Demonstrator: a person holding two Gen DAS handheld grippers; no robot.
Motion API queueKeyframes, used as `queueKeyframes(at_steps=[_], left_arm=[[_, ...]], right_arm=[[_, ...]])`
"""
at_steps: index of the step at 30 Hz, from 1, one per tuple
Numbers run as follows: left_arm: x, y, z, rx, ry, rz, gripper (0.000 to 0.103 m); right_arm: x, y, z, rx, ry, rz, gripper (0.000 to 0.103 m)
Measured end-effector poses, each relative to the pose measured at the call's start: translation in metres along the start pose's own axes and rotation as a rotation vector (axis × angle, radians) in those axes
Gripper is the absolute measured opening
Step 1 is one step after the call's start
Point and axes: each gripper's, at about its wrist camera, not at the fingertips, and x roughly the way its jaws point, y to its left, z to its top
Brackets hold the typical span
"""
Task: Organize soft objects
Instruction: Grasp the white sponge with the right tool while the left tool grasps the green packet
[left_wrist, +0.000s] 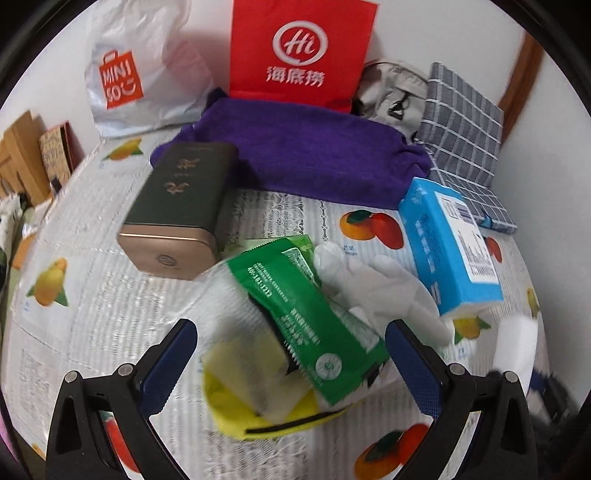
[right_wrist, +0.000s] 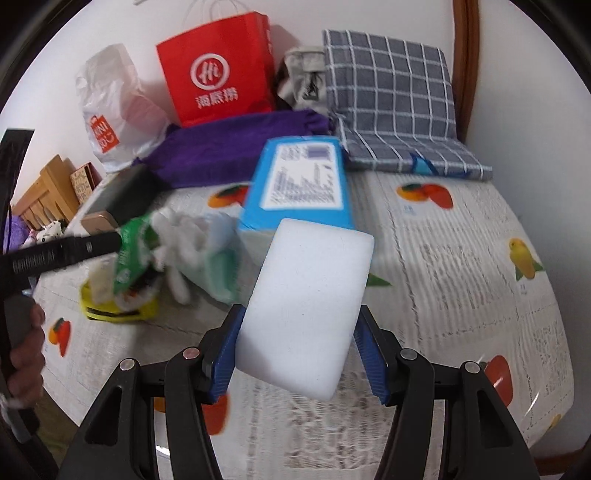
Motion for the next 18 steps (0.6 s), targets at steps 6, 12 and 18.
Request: queueKeyframes(at_steps=[6, 12, 18], left_arm=[[0.025, -0.006, 0.010, -0.057, 0.054, 0.049, 0.101], [0.042, -0.012, 0.011, -0.064, 0.072, 0.084, 0.075], [0.034, -0.009, 0.011, -0.066, 0.054, 0.052, 0.037]], right_arm=[[0.011, -0.015, -0.004, 0.016, 0.005, 0.039, 0.059], [0.024, -0.020, -0.006, -0.003, 0.029, 0.059, 0.059], [0.026, -0.030, -0.009, 0.016, 0.030, 0.055, 0.059]])
